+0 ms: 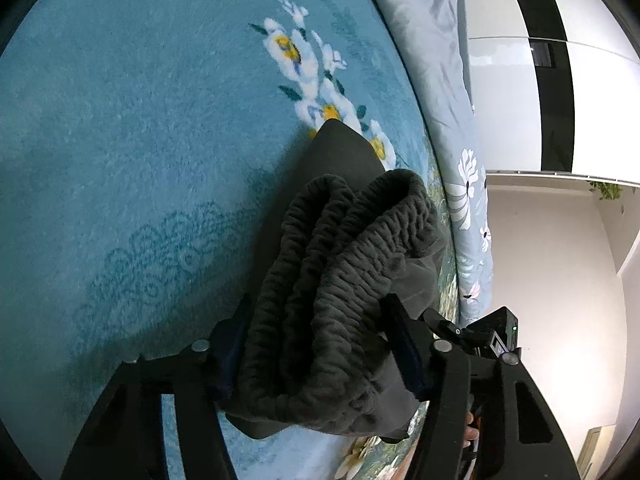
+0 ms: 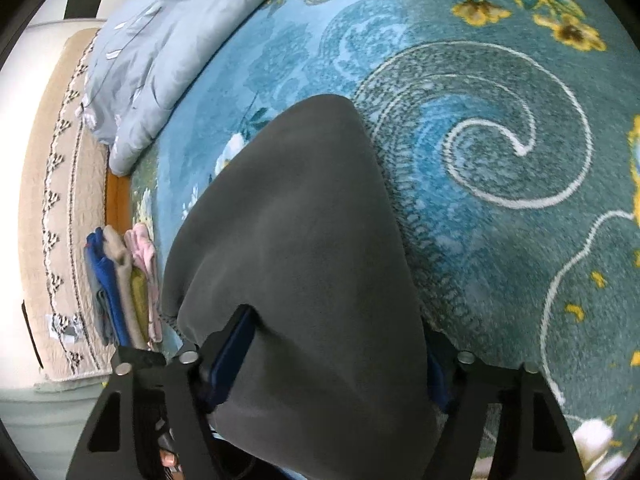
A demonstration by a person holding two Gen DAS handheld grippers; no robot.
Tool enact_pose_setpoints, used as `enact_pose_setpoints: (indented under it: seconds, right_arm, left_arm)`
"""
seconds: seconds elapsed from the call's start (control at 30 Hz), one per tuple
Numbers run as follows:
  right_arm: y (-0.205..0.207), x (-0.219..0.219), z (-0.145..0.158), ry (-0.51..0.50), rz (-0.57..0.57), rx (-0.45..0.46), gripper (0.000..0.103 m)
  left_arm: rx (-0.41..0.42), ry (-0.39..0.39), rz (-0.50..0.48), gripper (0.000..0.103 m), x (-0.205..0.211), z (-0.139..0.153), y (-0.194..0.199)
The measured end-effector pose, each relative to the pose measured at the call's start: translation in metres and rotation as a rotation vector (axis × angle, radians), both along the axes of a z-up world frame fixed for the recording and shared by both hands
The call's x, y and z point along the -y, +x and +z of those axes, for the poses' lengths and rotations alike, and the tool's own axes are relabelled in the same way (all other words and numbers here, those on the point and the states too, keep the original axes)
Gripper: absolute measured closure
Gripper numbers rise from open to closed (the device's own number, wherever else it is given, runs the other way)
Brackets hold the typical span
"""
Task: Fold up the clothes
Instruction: 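Lift the bundle with both grippers and carry it toward the clothes stack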
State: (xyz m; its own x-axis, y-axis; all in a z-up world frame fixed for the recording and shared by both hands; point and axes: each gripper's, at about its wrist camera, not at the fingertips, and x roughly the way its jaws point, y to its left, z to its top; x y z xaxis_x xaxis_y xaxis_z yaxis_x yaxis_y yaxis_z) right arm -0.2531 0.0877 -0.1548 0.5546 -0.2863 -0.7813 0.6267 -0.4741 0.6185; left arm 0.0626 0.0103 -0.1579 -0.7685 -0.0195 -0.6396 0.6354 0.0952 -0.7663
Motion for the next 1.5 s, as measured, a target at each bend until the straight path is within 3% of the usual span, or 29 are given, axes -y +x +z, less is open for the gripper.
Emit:
enact_pose_setpoints:
  seconds: [0.2, 0.37, 0.57, 0.87, 1.13, 1.2, 1.5]
  right_arm:
    - [0.0, -0.005, 0.015, -0.023, -0.006, -0.044, 0.062]
    - [0.006, -0.009, 0.032, -0.066, 0.013, -0.055, 0.072]
    - [0.02, -0.011, 0.058, -0.124, 0.056, -0.06, 0.074]
    - [0.081, 0.015, 0.133, -0.314, 0.19, -0.061, 0.074]
    - [0.142, 0.044, 0.187, -0.43, 0.286, -0.031, 0.074]
    - [0.157, 0.053, 0.199, -0.473, 0.316, -0.022, 0.074]
    - [0.23, 0.113, 0.225, -0.493, 0.433, 0.036, 0.074]
  left_arm:
    - [0.022, -0.077, -0.025, 0.049, -0.006, 0.015, -0.009]
    - [0.026, -0.15, -0.043, 0.052, -0.02, 0.033, 0.008]
    - [-0.001, -0.224, 0.013, 0.052, -0.028, 0.06, 0.031]
    - [-0.089, -0.312, 0.204, 0.052, -0.039, 0.102, 0.1]
    - [-0.025, -0.464, 0.247, 0.052, -0.016, 0.168, 0.151]
    - [-0.02, -0.468, 0.272, 0.052, -0.005, 0.179, 0.163]
    - [0.06, -0.502, 0.337, 0.052, 0.024, 0.221, 0.225]
